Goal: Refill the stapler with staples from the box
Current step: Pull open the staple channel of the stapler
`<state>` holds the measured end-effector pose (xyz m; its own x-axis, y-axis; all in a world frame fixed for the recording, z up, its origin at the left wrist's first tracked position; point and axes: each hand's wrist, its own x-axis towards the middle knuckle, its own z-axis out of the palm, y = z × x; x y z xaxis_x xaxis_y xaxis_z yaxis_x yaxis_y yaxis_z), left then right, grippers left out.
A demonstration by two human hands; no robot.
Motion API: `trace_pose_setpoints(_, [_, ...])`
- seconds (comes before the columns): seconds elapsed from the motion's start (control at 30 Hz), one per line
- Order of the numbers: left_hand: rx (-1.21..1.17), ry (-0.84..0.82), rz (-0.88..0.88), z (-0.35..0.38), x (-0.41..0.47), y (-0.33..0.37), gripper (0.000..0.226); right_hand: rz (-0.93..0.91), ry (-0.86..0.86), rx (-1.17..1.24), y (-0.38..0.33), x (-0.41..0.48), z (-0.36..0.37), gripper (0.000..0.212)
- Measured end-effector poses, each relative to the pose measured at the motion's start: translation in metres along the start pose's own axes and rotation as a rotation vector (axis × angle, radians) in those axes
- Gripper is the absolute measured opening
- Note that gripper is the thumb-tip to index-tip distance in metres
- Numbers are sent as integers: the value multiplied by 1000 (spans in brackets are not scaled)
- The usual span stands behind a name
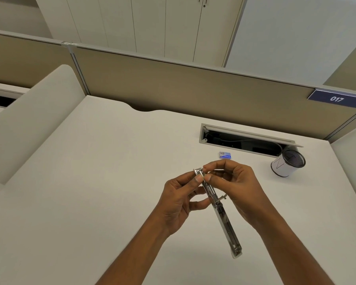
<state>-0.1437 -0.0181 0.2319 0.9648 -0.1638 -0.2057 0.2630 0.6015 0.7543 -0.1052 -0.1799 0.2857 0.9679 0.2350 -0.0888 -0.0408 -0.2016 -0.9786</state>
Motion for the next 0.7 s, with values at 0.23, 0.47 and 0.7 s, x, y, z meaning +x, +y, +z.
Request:
trace_pose_setpoints(0.23, [-9,-19,-8,5,2,1,30,-66,90,-129,-7,8,1,5])
trace_pose_setpoints(0.47, [3,-32,-15,4,1,2,32,-113,81,-224,-13,7,1,4])
trace_pose_setpoints(0.7, [16,-26,-16,4,3,2,34,-110,72,-251,-17,9,2,5])
